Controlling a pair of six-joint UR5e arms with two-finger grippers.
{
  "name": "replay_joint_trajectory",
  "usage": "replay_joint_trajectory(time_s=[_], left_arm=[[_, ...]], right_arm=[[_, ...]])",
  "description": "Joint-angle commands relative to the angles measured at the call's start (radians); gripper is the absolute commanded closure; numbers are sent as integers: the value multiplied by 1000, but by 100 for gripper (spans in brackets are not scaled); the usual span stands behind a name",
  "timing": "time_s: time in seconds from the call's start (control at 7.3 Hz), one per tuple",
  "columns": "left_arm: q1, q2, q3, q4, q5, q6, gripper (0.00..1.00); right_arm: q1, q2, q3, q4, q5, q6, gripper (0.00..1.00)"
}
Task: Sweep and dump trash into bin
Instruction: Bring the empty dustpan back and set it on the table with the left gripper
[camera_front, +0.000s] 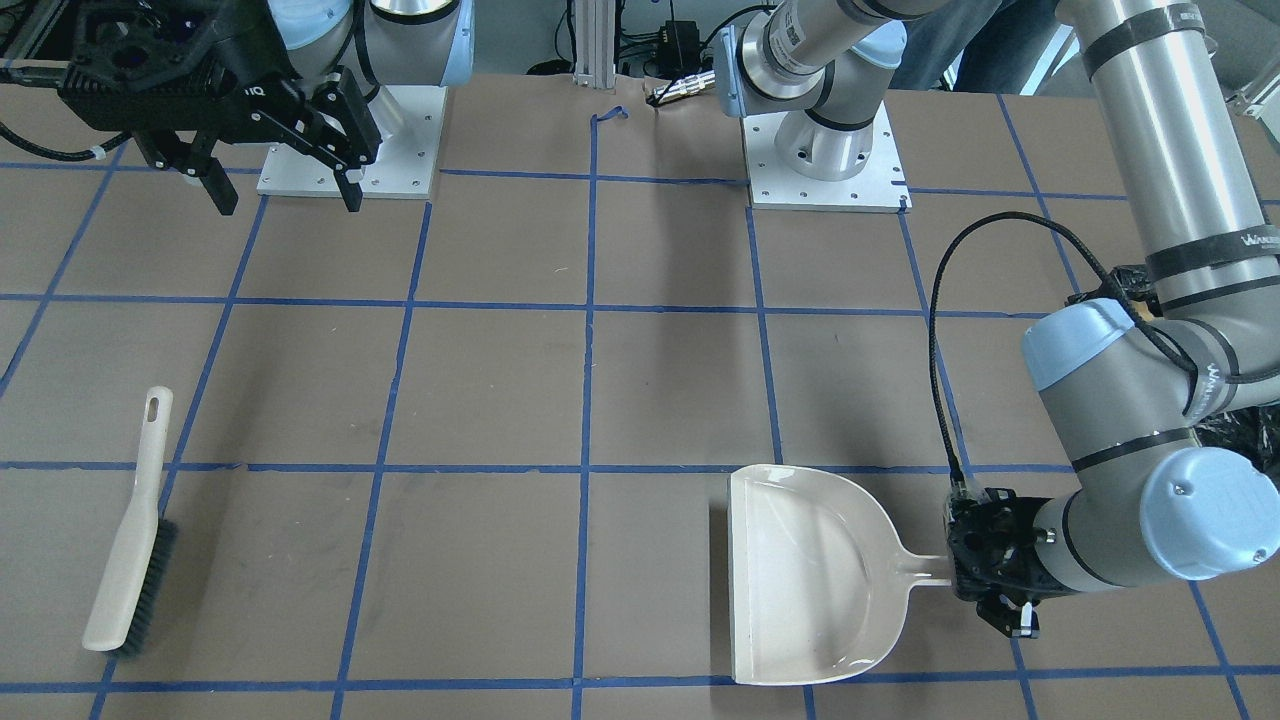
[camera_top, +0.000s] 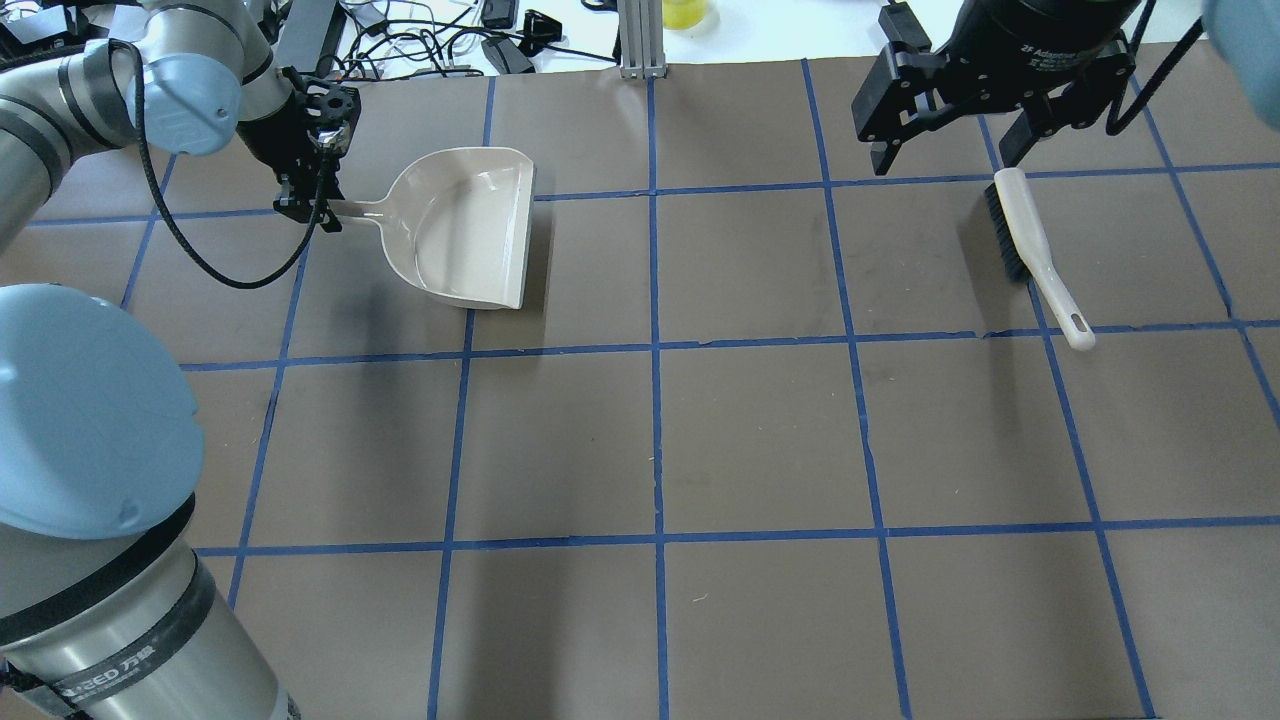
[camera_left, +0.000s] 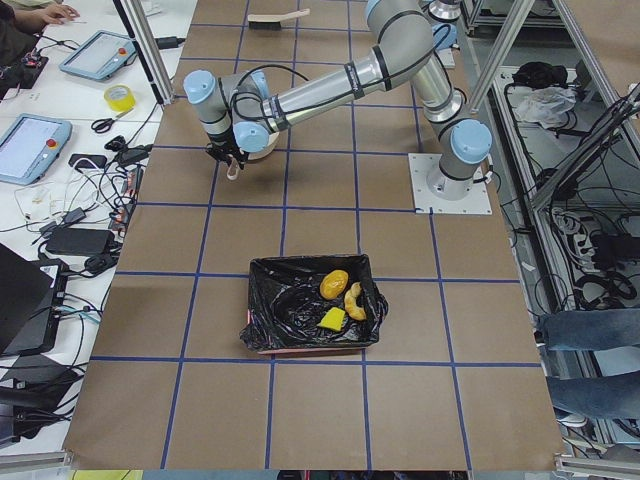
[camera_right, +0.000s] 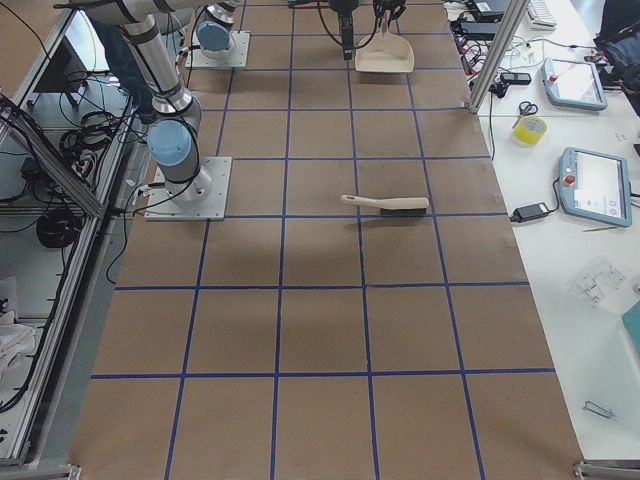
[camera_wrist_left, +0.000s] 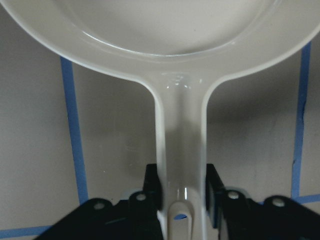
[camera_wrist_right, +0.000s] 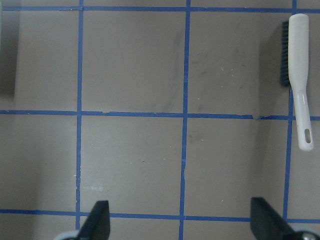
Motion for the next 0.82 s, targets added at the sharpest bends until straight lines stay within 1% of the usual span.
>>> replay_joint_trajectory(time_s=[0.0,0.27,0.41,0.55,0.69], left_arm=[[-18,0,-11,4,44,18,94],[-23,0,-41,15,49,17,93],[-23,0,-41,17,49,20,82],[-23,-2,-38,18,49,6,60],[-23,-2,-30,29,44,0,33]], right_arm=[[0,0,0,0,2,0,0],[0,0,0,0,2,0,0],[0,0,0,0,2,0,0],[0,0,0,0,0,0,0],[0,0,0,0,2,0,0]])
